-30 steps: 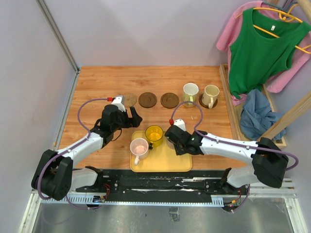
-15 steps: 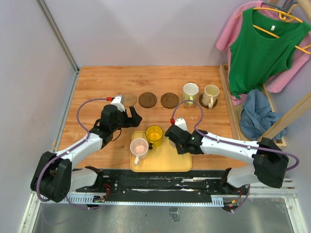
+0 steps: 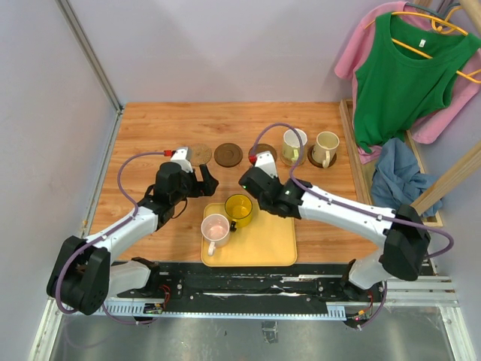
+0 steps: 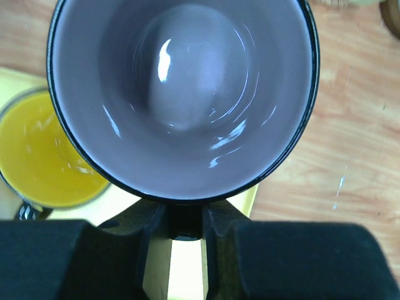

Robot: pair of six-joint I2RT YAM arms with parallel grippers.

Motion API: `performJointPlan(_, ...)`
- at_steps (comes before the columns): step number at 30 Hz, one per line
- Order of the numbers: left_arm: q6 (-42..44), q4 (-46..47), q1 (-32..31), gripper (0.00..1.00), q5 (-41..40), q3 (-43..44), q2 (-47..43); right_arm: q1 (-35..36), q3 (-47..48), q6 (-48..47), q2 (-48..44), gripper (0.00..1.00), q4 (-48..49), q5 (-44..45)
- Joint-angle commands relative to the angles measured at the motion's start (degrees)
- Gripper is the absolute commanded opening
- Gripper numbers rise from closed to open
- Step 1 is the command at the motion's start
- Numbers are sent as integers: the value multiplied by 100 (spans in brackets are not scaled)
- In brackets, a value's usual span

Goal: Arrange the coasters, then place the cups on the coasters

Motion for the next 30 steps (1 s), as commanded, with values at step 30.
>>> performJointPlan(30, 96, -17, 44, 93, -170, 148, -1, -2072, 2978, -1017, 3034, 1, 1025, -1001)
